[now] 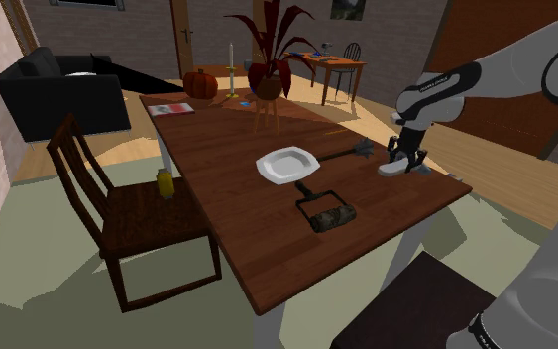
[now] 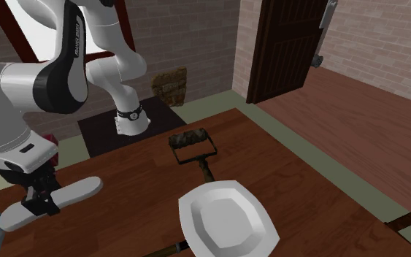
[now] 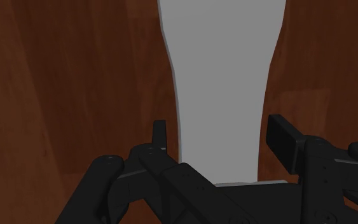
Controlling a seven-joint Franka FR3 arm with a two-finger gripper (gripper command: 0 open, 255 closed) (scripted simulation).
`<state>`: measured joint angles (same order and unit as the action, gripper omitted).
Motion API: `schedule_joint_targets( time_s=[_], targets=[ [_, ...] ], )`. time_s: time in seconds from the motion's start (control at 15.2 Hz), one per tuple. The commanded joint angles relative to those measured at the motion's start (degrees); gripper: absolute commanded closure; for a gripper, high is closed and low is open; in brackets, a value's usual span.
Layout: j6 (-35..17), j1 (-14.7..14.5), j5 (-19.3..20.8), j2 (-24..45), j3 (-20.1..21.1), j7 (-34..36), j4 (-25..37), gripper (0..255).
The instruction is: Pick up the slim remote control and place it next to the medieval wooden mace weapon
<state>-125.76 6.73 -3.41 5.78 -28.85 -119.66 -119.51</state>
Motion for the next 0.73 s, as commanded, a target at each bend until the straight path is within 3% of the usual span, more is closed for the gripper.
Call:
schedule_joint_targets(
  time_s=[0.0, 0.4, 0.66],
  targets=[
    [-1.54, 0.08, -0.61, 0.9, 0.09, -0.38, -0.71, 255],
    [-5.62, 0.44, -2.48, 3.58, 0.44, -1.67, -2.49, 255],
    [-5.62, 0.44, -2.48, 3.58, 0.44, -1.67, -2.49, 255]
  ],
)
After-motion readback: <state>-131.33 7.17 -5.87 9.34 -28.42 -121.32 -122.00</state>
